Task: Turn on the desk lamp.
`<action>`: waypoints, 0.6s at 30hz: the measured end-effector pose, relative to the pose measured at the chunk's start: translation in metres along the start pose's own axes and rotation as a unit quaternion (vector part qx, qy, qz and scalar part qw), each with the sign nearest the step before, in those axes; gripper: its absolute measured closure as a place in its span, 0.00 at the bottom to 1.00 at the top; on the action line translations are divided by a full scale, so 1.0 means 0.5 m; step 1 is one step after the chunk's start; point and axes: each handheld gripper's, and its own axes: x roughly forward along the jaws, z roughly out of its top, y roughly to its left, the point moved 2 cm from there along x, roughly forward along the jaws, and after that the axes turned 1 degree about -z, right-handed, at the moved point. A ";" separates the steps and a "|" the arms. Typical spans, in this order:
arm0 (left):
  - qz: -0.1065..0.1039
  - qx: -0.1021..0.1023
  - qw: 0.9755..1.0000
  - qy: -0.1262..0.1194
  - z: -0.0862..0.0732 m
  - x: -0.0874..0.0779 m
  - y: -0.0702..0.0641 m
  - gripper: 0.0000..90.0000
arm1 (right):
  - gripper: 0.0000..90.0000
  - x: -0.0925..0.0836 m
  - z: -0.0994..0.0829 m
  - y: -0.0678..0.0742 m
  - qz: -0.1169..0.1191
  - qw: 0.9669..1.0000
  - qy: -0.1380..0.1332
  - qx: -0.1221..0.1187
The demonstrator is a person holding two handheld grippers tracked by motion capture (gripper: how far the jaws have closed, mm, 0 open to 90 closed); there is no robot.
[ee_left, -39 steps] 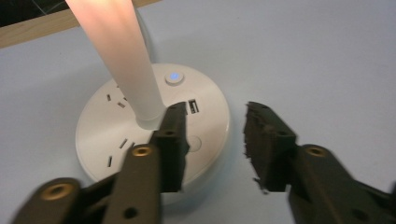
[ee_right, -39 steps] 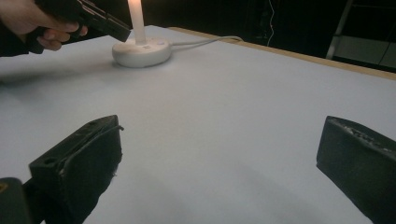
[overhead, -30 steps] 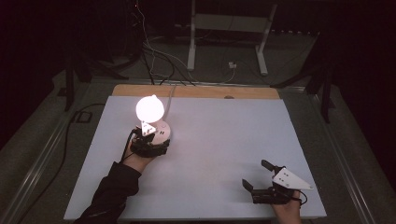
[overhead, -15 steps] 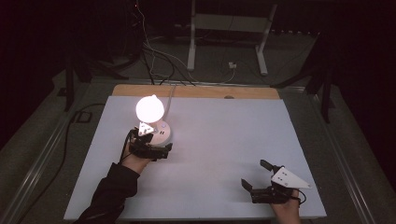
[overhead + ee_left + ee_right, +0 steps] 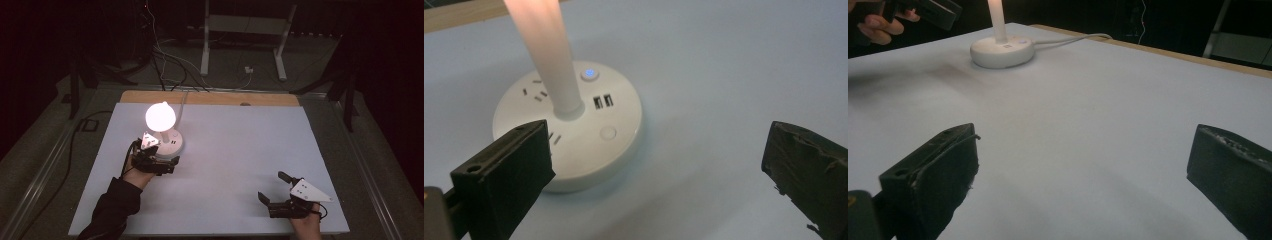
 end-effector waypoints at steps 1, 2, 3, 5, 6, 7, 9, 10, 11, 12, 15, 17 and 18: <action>-0.001 0.001 1.000 0.001 -0.003 -0.002 0.001 0.01 | 0.00 0.000 0.000 0.000 0.000 1.000 0.000 0.001; 0.001 0.001 1.000 0.003 -0.006 -0.004 0.001 0.01 | 0.00 0.000 0.000 -0.001 -0.001 1.000 -0.001 0.002; 0.001 0.002 1.000 0.003 -0.009 -0.007 0.001 0.01 | 0.00 -0.001 0.000 -0.001 -0.001 1.000 -0.001 0.002; 0.001 0.001 1.000 0.004 -0.015 -0.014 0.002 0.01 | 0.00 -0.001 0.000 -0.001 -0.001 1.000 -0.001 0.002; 0.001 0.002 1.000 0.005 -0.018 -0.018 0.003 0.01 | 0.00 -0.001 0.001 -0.001 -0.001 1.000 -0.001 0.002; 0.001 0.001 1.000 0.005 -0.022 -0.022 0.004 0.01 | 0.00 -0.002 0.001 -0.001 -0.001 1.000 -0.002 0.003; 0.005 0.002 1.000 0.005 -0.029 -0.031 0.006 0.01 | 0.00 -0.002 0.001 -0.001 -0.001 1.000 -0.002 0.002; 0.004 0.000 1.000 0.006 -0.033 -0.034 0.008 0.01 | 0.00 -0.001 0.001 -0.001 0.000 1.000 -0.001 0.002; 0.006 0.001 1.000 0.007 -0.037 -0.038 0.009 0.01 | 0.00 -0.001 0.000 -0.001 -0.001 1.000 -0.001 0.002; 0.007 0.002 1.000 0.008 -0.041 -0.042 0.010 0.01 | 0.00 -0.001 0.000 -0.001 0.000 1.000 -0.001 0.002; 0.006 0.001 1.000 0.007 -0.054 -0.054 0.013 0.01 | 0.00 0.000 0.000 0.000 -0.001 1.000 0.000 0.001; 0.004 0.003 1.000 0.008 -0.063 -0.061 0.015 0.01 | 0.00 0.000 0.000 0.000 -0.001 1.000 0.001 0.001; 0.003 0.004 1.000 0.009 -0.068 -0.064 0.016 0.01 | 0.00 0.000 -0.001 0.000 -0.001 1.000 0.002 0.001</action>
